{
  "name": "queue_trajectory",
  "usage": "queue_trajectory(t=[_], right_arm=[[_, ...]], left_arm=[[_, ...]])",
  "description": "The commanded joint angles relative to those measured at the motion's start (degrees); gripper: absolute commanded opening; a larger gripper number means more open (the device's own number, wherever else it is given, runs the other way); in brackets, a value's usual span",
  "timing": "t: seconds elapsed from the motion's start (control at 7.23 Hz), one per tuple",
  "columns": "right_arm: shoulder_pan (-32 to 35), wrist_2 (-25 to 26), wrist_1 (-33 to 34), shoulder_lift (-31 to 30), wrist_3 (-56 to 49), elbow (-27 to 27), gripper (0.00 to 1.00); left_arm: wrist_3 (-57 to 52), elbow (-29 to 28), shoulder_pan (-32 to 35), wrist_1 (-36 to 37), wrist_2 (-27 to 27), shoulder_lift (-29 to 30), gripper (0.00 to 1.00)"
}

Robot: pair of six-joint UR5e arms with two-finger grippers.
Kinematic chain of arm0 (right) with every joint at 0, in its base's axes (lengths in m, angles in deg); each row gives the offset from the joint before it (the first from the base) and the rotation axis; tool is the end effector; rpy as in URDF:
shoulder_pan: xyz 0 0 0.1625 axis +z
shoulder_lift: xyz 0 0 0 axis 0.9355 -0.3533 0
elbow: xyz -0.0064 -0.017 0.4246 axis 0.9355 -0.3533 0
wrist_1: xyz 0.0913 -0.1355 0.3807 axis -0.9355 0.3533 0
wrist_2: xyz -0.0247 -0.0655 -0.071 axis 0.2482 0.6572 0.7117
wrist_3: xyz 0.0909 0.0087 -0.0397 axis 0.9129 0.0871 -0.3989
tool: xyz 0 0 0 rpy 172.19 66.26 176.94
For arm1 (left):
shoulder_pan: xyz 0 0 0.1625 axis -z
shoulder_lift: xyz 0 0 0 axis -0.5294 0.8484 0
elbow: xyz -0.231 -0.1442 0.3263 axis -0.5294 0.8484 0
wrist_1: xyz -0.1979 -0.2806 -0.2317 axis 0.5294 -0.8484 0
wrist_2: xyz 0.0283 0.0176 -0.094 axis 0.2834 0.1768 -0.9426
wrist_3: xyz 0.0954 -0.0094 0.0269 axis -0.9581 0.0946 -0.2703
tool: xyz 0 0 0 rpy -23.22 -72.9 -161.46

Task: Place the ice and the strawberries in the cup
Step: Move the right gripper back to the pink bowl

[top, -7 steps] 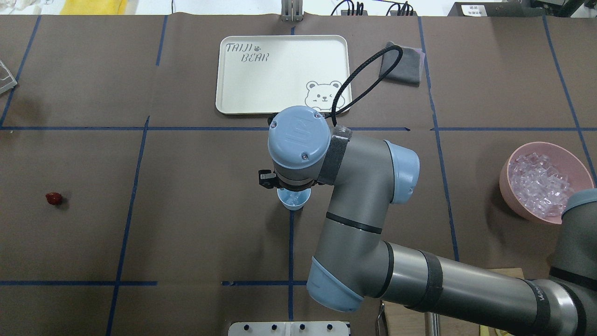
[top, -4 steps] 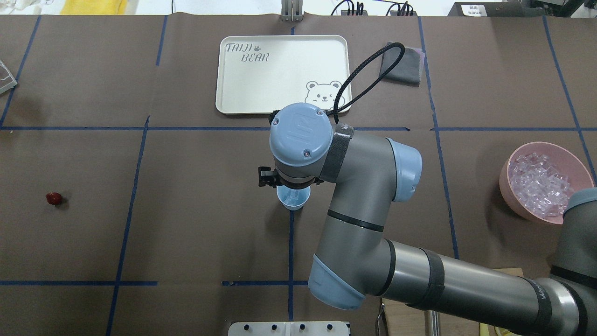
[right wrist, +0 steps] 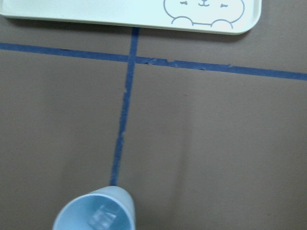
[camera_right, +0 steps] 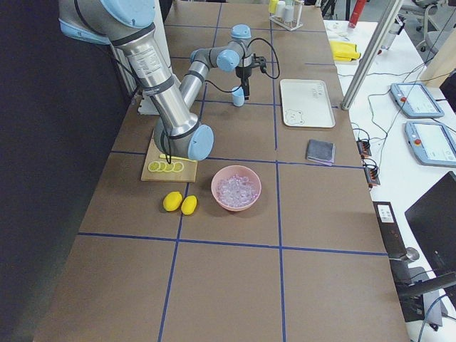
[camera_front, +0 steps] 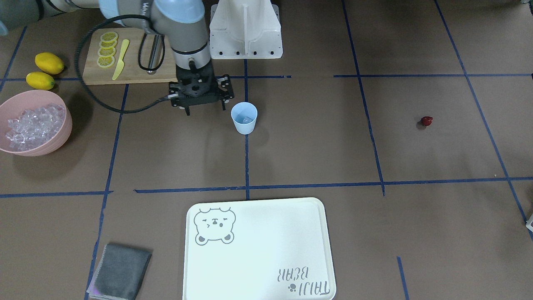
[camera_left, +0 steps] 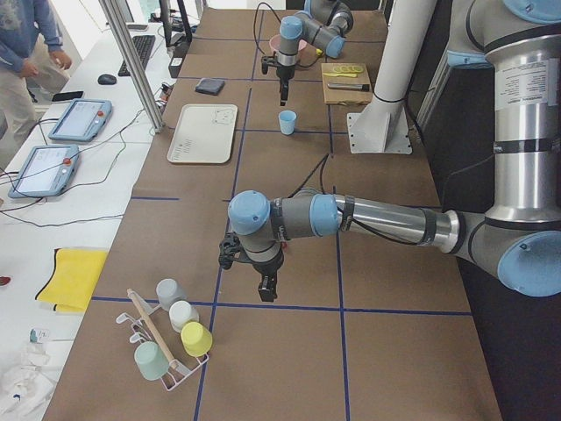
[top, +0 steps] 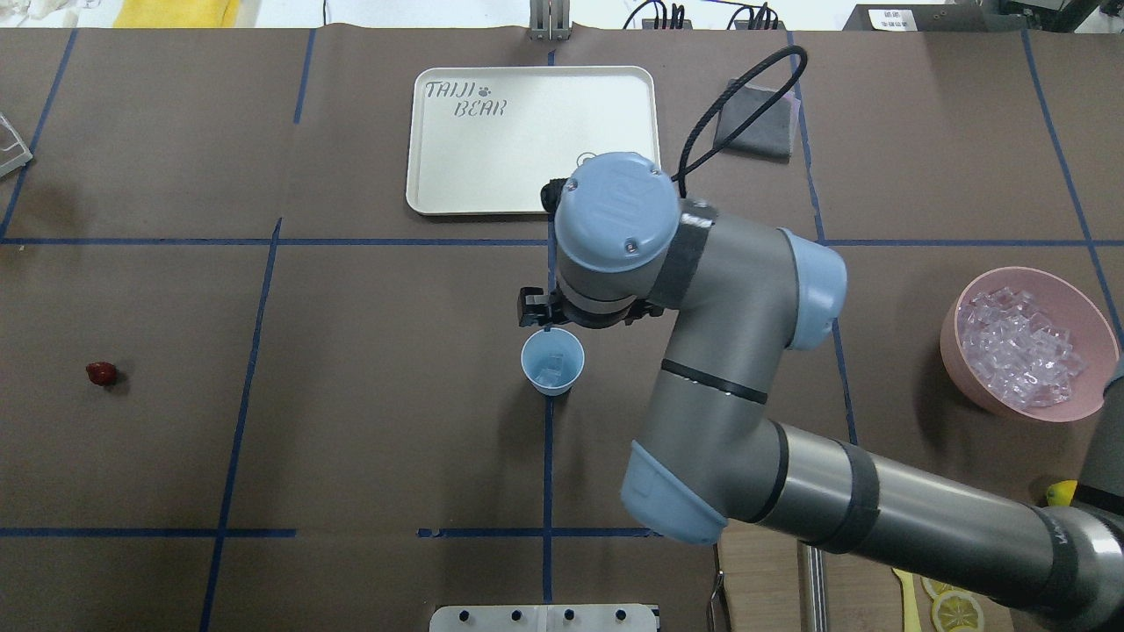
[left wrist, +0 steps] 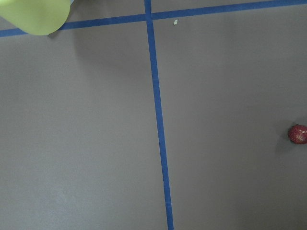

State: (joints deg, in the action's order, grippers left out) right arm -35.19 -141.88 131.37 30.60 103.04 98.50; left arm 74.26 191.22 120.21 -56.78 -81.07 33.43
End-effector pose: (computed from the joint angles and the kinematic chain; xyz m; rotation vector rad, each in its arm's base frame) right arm -0.4429 -0.4254 0.2065 0.1829 -0.7787 -0.1189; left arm -0.0497 -0.4311 0.6109 -0.0706 0.7945 0.1534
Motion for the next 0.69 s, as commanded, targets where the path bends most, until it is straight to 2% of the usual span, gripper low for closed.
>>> queue_trajectory(t=[0.0,0.14,0.28,0.55], right_arm=[[6.90,-4.66,-0.44,-11.39,-11.12,6.81,1.00],[11.11,-7.91,-0.87,-16.04,-16.22,8.74,1.00],[16.11,-12.38,-6.01,-23.39,-21.75,9.63,1.00],[22.64,-17.41,-22.68,-38.78,-26.19,8.59,1.00]], left_arm=[[0.00,0.16,0.00,0.00,0.00,0.00,1.00],[0.00,0.24,0.00,0.00,0.00,0.00,1.00],[0.00,0.33,0.00,0.00,0.00,0.00,1.00],[0.09,0.51,0.00,0.00,-0.09,0.00,1.00]])
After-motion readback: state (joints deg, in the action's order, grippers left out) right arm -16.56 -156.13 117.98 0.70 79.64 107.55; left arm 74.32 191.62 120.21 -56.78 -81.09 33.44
